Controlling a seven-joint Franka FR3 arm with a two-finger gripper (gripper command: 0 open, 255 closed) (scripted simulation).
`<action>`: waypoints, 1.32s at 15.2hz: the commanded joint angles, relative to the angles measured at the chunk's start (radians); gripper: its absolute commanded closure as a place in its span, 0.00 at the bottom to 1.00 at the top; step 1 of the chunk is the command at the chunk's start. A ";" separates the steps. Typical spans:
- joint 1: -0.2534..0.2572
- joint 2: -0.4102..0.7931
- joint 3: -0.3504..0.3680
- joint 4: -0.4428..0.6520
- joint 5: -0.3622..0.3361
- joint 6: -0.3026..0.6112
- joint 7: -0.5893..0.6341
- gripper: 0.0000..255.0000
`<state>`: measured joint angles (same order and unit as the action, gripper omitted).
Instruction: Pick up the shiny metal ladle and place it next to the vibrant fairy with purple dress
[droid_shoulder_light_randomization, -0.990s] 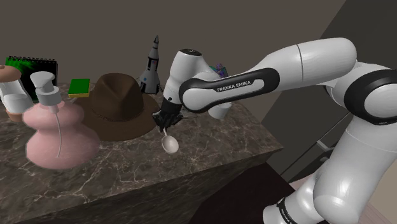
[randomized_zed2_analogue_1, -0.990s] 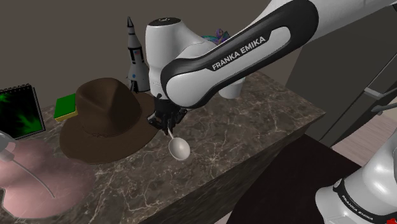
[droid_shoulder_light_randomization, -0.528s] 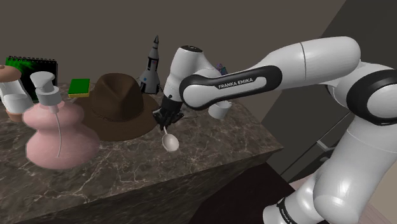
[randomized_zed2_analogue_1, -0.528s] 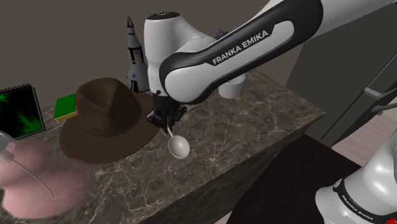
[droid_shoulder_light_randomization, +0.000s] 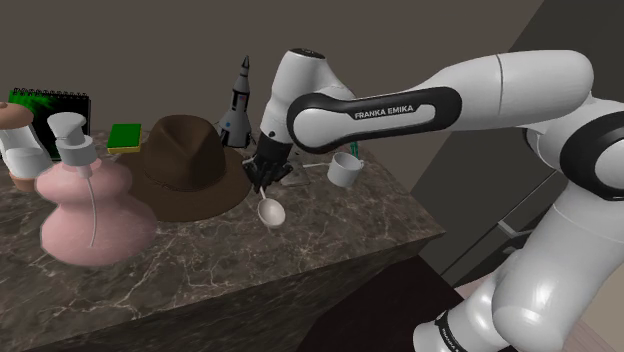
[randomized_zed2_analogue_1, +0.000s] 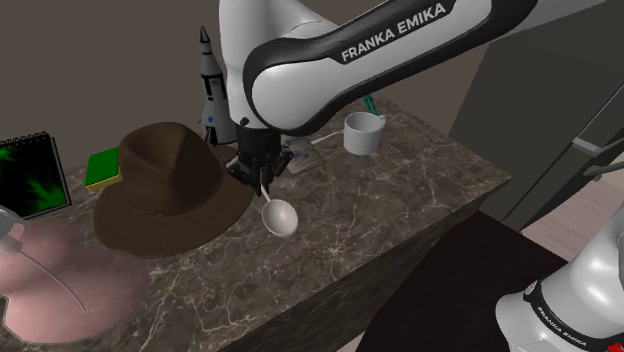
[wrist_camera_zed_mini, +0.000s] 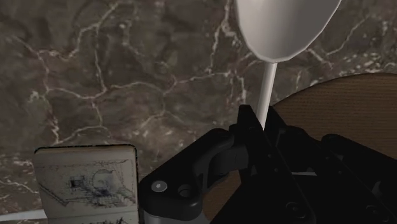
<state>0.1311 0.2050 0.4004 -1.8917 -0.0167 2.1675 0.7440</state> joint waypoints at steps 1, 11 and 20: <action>0.000 -0.009 0.002 0.015 0.004 -0.024 0.000 1.00; -0.004 -0.046 0.005 0.106 0.020 -0.149 -0.005 1.00; -0.004 -0.061 0.007 0.209 0.025 -0.266 -0.003 1.00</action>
<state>0.1271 0.1417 0.4076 -1.6983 0.0094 1.9158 0.7404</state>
